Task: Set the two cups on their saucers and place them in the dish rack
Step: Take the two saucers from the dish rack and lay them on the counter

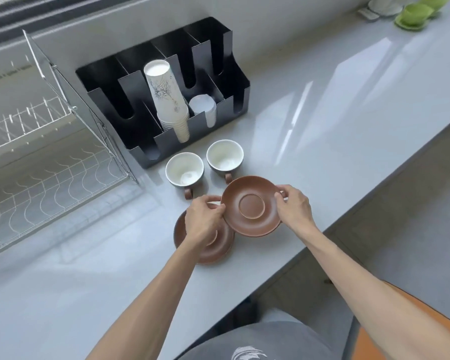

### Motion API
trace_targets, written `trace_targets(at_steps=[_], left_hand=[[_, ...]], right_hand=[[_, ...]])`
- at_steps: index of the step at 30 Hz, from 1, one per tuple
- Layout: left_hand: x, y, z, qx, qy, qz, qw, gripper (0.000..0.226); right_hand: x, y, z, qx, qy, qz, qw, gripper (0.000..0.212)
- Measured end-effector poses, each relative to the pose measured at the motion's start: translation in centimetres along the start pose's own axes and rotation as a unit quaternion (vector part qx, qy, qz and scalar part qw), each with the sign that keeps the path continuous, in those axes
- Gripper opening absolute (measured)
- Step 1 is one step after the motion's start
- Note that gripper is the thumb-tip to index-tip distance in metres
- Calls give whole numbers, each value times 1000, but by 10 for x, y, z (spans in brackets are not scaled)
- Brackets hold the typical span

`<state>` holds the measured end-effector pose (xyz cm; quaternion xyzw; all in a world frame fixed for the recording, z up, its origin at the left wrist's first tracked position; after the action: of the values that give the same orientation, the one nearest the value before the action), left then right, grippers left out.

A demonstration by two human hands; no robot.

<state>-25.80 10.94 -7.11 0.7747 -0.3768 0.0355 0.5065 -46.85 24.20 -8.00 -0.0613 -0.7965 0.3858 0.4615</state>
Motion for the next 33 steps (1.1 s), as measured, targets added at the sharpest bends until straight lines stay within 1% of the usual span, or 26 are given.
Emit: trace_targets(at_steps=[6, 10, 14, 21, 25, 33], left_hand=[[-30, 16, 6, 2, -16, 57, 998, 28], [-41, 17, 13, -5, -32, 96, 995, 32], [-44, 17, 19, -8, -42, 118, 992, 33], [-49, 14, 24, -6, -55, 157, 986, 41], [-49, 13, 24, -11, -60, 184, 981, 41], [-51, 16, 21, -26, -63, 200, 977, 45]], right_hand=[[8, 29, 19, -28, 2, -16, 999, 32], [6, 37, 28, -34, -4, -21, 999, 31], [1, 42, 33, -34, -13, -25, 999, 31], [-4, 48, 36, -35, -17, -31, 999, 31], [-7, 50, 35, -34, -22, -34, 999, 30], [-9, 53, 33, -32, -17, -37, 999, 31]])
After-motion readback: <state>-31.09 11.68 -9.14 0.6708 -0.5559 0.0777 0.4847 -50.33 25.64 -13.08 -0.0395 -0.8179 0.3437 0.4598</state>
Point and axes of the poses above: each hand's wrist, its own z-axis towards the middle knuckle, its own x-axis out of the back of the hand, y = z × x, the point moved 7 cm from there along z, towards the middle knuckle, and after that the axes turned 1 degree about y, right-handed, at the moved point
